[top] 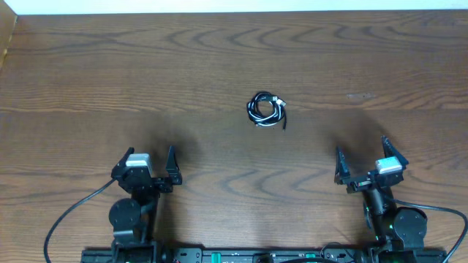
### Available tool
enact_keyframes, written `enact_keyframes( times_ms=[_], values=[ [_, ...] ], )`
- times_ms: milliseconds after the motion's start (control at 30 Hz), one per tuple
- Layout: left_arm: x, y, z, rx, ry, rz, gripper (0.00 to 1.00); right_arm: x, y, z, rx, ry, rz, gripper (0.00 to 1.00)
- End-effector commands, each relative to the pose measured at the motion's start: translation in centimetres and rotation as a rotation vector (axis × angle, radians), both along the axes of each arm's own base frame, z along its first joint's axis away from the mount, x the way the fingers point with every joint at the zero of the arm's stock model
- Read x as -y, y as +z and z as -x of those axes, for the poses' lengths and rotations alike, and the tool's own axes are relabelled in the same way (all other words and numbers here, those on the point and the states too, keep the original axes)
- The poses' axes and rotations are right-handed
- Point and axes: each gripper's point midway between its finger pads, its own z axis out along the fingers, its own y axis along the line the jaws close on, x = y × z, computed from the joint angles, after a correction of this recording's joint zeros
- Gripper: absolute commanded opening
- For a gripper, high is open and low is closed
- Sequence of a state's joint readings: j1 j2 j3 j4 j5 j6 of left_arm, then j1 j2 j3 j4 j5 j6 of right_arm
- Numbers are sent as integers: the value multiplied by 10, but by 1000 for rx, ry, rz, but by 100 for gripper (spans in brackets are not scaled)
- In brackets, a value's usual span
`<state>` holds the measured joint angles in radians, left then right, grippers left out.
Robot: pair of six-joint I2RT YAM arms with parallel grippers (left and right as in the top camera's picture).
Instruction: Untangle cables
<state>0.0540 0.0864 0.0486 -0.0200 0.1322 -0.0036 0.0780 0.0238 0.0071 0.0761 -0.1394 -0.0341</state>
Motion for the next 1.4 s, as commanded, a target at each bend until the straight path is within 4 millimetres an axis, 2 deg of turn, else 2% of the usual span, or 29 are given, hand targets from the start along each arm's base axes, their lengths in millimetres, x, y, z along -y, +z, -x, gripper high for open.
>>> enact_keyframes(
  times_ms=[0, 133, 333, 367, 533, 667, 733, 767, 833, 933, 1100, 1233, 1300, 1367],
  values=[
    [10, 42, -3, 28, -54, 22, 98, -3, 20, 3, 74, 16, -9, 99],
    [16, 77, -14, -8, -95, 30, 98, -2, 42, 7, 124, 14, -12, 99],
    [32, 113, -40, -105, -192, 58, 98, 1, 72, 3, 117, 0, -10, 99],
    [33, 118, -49, -152, -197, 67, 98, 1, 85, -3, 101, 1, -9, 99],
    [46, 126, -72, -283, -235, 79, 98, -8, 118, -25, 41, 45, -2, 99],
    [78, 126, -95, -391, -325, 74, 98, -20, 136, -60, -82, 102, 5, 99],
    [95, 120, -104, -448, -367, 68, 98, -24, 138, -74, -143, 121, 6, 99],
    [111, 111, -111, -506, -401, 61, 98, -25, 137, -87, -201, 124, 6, 99],
    [127, 99, -118, -584, -433, 56, 98, -26, 135, -99, -256, 124, 6, 99],
    [150, 68, -131, -723, -433, 111, 98, -32, 132, -122, -337, 152, 4, 99],
    [177, 22, -140, -845, -486, 159, 98, -48, 120, -137, -392, 241, -10, 99],
    [186, -8, -143, -913, -492, 149, 98, -60, 100, -142, -451, 312, -24, 99],
    [198, -22, -138, -979, -507, 224, 97, -61, 89, -147, -481, 316, -30, 99],
    [210, -30, -130, -1046, -531, 315, 98, -71, 82, -145, -525, 371, -84, 99]
  ],
)
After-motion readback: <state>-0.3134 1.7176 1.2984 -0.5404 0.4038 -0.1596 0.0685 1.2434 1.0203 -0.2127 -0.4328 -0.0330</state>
